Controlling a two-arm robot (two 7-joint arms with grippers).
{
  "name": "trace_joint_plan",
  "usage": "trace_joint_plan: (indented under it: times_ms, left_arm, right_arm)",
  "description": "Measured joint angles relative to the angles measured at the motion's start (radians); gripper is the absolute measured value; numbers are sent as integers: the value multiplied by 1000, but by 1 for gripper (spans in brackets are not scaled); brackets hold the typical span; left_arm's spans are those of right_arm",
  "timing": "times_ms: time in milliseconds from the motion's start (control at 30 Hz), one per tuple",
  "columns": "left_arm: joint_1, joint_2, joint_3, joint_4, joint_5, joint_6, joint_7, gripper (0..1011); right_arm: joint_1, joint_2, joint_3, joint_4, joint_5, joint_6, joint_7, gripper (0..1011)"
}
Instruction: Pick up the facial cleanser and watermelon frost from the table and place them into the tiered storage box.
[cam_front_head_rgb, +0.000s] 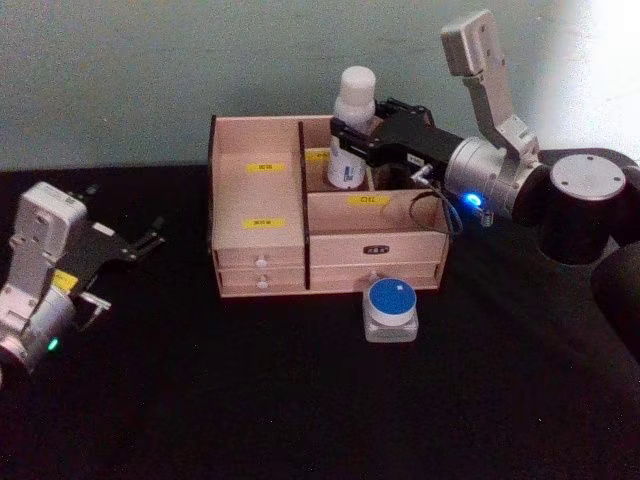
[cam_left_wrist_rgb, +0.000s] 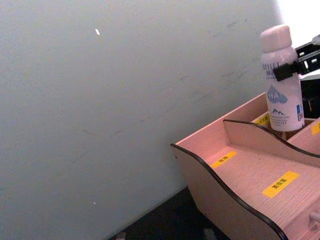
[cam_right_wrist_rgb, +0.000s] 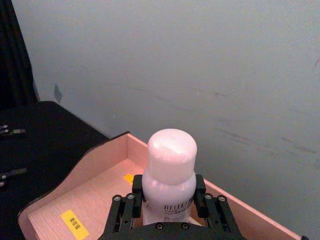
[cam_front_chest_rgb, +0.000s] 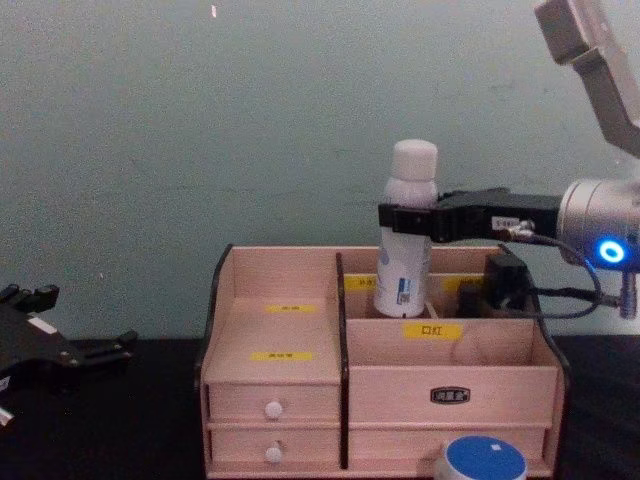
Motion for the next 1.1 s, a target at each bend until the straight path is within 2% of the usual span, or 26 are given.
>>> trace_joint_plan:
  times_ms: [633,1100]
  left_arm:
    - [0,0,0,0,0,0,0,1001]
    - [0,0,0,0,0,0,0,1001]
  right_arm:
    - [3,-28,-14,83,-30,-7,3,590]
    - [7,-48,-8,129,-49,-11,-2,589]
